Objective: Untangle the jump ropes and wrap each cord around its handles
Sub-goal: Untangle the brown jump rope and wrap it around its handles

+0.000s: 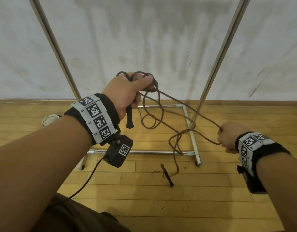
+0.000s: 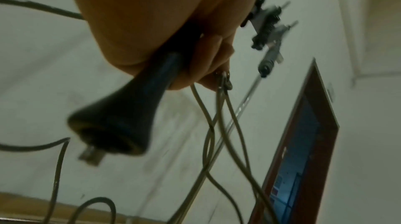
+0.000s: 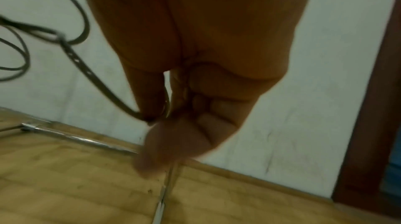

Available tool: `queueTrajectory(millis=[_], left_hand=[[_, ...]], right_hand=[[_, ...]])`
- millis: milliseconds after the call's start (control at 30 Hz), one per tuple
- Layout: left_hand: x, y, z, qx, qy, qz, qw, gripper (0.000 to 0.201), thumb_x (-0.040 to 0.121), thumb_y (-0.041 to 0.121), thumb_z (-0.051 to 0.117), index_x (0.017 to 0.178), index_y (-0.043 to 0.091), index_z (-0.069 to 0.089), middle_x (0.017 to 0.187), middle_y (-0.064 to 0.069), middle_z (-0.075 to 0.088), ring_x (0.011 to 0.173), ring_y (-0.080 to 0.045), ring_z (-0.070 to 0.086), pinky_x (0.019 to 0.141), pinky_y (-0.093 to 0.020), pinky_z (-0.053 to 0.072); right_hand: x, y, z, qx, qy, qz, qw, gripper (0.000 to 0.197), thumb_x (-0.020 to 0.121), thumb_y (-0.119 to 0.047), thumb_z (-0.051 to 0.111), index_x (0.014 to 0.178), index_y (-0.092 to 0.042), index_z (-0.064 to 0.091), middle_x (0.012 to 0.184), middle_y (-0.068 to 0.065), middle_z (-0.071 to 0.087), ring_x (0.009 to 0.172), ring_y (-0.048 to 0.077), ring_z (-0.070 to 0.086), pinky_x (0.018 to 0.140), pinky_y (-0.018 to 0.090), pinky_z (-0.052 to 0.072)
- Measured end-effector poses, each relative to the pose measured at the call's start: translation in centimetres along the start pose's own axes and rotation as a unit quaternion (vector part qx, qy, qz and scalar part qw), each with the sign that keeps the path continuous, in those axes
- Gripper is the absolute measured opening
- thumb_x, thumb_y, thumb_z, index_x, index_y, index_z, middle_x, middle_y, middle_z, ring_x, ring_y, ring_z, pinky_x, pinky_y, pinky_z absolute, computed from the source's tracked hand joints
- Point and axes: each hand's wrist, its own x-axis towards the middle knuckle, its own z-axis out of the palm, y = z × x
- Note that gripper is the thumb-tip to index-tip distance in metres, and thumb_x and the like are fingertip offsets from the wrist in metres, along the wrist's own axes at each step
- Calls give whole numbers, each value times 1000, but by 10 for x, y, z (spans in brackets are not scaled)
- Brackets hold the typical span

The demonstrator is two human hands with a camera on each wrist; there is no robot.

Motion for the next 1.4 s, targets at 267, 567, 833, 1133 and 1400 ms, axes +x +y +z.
queueTrajectory(millis=[267, 567, 833, 1133, 1400], left_hand=[[-6, -25, 25, 87, -80, -53, 992, 34, 87, 43, 82, 102, 14, 72, 109, -24, 77, 52, -13, 50, 42, -24, 38], [-4, -29, 22, 82, -82, -55, 992, 31, 98, 36, 76, 110, 9, 72, 98, -8, 80, 50, -12, 53, 39, -21, 35], [-1, -8, 7, 39, -48, -24, 998, 17, 103, 29, 70, 96, 13, 71, 88, -4, 77, 43, -10, 42, 37, -19, 31], [-1, -8, 14, 39, -82, -37, 995, 20, 101, 29, 73, 98, 9, 70, 88, -3, 75, 43, -9, 41, 36, -19, 29], [-8, -22, 25, 62, -93, -52, 992, 29, 99, 31, 75, 106, 3, 72, 95, -12, 74, 45, -11, 44, 38, -20, 32]], right_hand=[[-41, -67, -29, 262, 92, -353, 893, 49, 91, -27, 71, 137, -32, 57, 120, -13, 68, 110, 5, 63, 87, 20, 47], [-46, -70, -22, 196, 167, -351, 900, 14, 100, -35, 60, 94, -26, 69, 78, -9, 70, 69, 2, 67, 64, 26, 49], [7, -6, -6, 0, 123, -69, 990, 23, 104, -22, 52, 93, -10, 69, 89, 7, 69, 86, 25, 66, 79, 37, 55], [-26, -42, -24, 145, 72, -305, 939, 54, 97, -28, 66, 148, -27, 49, 145, -7, 58, 129, 9, 55, 109, 30, 44], [-54, -75, -31, 181, 156, -394, 887, 17, 99, -39, 61, 93, -29, 74, 82, -11, 73, 79, 3, 65, 76, 33, 52]])
